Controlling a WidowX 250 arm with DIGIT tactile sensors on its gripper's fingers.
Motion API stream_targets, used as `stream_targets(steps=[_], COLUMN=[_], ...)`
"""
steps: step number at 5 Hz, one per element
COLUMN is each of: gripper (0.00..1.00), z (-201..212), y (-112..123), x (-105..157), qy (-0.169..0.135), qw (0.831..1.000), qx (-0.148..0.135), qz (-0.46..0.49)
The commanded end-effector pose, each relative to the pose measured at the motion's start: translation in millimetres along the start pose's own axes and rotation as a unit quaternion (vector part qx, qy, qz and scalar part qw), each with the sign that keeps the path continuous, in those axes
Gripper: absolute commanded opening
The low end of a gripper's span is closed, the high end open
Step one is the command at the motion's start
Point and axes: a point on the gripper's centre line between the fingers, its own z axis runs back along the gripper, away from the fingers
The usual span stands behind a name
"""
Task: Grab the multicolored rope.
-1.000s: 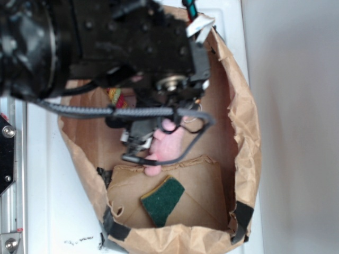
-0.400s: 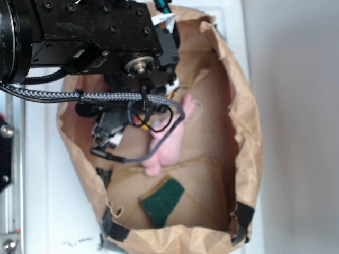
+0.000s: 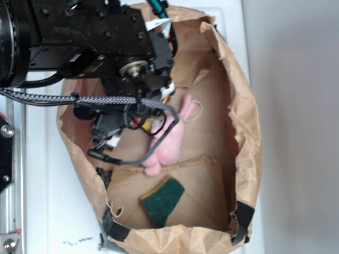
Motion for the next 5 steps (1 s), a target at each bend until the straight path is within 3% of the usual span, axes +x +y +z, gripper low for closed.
stream_targets(steps=[1, 3, 5], gripper=[1.0, 1.0, 1.0], z=[-1.7, -24.1, -44.3], y=[4.2, 1.1, -12.5], x=[11.7, 20.8, 20.9], qy=[-0.033, -0.026, 0.005], qw=[0.998, 0.998, 0.996], qx=[0.039, 0.034, 0.017], qz=[-0.047, -0.055, -0.093])
